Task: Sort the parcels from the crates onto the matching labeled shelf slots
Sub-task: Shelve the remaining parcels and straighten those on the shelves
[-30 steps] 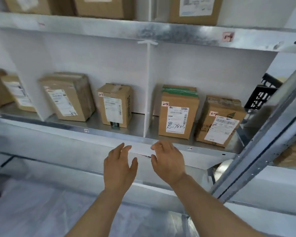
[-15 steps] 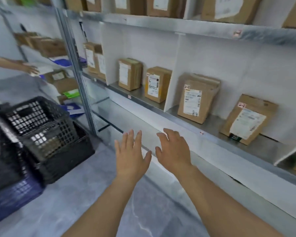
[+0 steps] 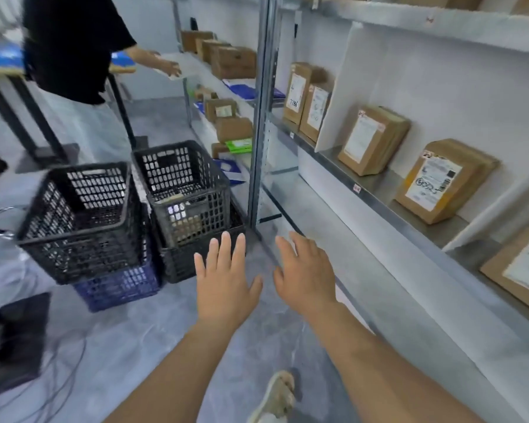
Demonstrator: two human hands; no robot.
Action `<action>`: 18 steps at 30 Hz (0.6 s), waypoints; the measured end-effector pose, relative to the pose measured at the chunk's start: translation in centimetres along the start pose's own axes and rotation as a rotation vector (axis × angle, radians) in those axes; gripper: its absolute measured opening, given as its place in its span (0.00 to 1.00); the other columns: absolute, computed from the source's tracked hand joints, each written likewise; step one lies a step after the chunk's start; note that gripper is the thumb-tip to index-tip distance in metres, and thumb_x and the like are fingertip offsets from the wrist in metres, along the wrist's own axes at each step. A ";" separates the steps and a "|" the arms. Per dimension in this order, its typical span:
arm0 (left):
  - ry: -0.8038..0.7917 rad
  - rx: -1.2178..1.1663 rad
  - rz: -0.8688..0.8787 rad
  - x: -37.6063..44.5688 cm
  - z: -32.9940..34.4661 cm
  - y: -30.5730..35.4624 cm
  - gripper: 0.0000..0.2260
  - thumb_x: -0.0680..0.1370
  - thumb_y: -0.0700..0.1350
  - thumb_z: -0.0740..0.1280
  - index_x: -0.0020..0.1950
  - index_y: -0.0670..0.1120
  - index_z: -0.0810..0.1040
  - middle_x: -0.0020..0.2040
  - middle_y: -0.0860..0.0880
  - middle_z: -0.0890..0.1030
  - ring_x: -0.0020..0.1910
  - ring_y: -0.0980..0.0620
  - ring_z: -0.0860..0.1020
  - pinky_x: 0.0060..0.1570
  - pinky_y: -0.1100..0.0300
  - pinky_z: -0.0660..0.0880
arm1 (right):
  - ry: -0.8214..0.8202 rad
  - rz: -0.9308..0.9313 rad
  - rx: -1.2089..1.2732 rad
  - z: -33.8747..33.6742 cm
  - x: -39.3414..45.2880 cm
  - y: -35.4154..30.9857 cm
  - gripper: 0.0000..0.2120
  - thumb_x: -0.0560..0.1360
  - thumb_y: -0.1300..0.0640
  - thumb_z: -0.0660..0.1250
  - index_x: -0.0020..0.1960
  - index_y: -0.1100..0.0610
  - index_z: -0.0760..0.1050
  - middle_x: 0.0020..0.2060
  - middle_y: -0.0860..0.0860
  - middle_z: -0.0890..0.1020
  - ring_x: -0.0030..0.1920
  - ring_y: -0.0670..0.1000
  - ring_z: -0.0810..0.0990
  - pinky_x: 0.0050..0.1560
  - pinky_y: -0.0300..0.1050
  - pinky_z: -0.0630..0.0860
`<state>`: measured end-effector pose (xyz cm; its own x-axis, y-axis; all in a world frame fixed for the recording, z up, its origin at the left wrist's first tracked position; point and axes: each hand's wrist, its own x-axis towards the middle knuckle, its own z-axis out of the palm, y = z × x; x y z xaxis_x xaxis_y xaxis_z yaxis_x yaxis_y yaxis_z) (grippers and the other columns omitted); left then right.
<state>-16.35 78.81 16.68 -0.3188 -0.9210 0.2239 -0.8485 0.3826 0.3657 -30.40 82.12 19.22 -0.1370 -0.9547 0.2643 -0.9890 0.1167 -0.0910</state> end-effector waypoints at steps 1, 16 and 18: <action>0.002 0.015 -0.026 1.0 0.2 -0.8 0.35 0.78 0.58 0.61 0.78 0.48 0.48 0.78 0.46 0.50 0.77 0.45 0.47 0.73 0.42 0.43 | 0.006 -0.018 0.010 0.7 1.4 -0.3 0.30 0.54 0.54 0.81 0.56 0.59 0.80 0.53 0.59 0.81 0.47 0.59 0.82 0.42 0.51 0.79; 0.052 0.150 -0.231 25.2 2.8 -6.1 0.33 0.78 0.58 0.60 0.78 0.49 0.50 0.78 0.45 0.52 0.77 0.46 0.51 0.73 0.46 0.49 | -0.016 -0.193 0.178 7.6 28.6 1.5 0.26 0.67 0.56 0.74 0.63 0.59 0.75 0.59 0.59 0.78 0.54 0.61 0.79 0.50 0.55 0.77; 0.049 0.151 -0.266 27.2 2.9 -7.3 0.33 0.78 0.57 0.60 0.78 0.48 0.50 0.78 0.45 0.53 0.76 0.46 0.52 0.73 0.47 0.52 | -0.040 -0.226 0.179 8.5 31.5 1.5 0.25 0.73 0.56 0.67 0.69 0.58 0.69 0.66 0.58 0.72 0.62 0.61 0.74 0.58 0.54 0.72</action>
<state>-20.01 50.75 17.45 -0.0596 -0.9814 0.1828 -0.9537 0.1100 0.2799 -35.69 49.89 19.26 0.0918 -0.9615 0.2591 -0.9681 -0.1471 -0.2028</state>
